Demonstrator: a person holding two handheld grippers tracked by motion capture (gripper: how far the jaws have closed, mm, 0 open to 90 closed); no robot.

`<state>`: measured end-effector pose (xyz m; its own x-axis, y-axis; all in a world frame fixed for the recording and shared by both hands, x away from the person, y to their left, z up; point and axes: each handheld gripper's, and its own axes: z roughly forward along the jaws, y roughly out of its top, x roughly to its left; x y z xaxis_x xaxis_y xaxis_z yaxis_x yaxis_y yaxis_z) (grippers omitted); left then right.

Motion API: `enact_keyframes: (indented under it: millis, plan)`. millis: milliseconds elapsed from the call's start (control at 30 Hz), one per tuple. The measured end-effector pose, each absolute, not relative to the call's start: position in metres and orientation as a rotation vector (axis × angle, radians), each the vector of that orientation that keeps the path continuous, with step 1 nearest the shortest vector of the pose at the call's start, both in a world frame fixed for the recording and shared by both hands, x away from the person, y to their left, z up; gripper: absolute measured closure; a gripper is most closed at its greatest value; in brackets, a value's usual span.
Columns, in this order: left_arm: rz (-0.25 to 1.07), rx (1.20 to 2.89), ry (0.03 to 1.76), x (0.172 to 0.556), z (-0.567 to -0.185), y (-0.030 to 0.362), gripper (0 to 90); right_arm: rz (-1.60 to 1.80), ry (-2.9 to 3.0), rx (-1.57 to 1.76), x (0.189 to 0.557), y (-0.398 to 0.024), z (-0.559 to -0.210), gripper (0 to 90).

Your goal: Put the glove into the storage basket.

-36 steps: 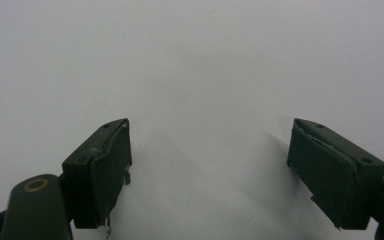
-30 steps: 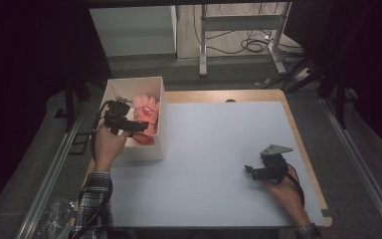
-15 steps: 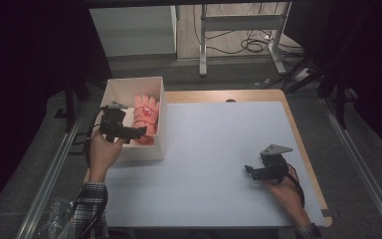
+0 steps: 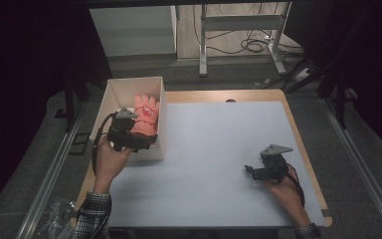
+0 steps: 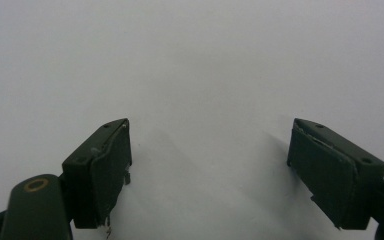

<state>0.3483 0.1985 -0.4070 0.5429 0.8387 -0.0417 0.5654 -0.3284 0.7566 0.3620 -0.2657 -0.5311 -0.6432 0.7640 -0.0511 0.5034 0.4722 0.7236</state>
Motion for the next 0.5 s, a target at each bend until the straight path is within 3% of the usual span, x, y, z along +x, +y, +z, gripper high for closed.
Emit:
enact_keyframes:
  millis: [500]
  plan:
    - [0.407, 2.071, 0.959, 0.335, -0.408, 0.145, 2.1, 0.979, 2.354, 1.069, 0.362, -0.265, -0.531, 17.9]
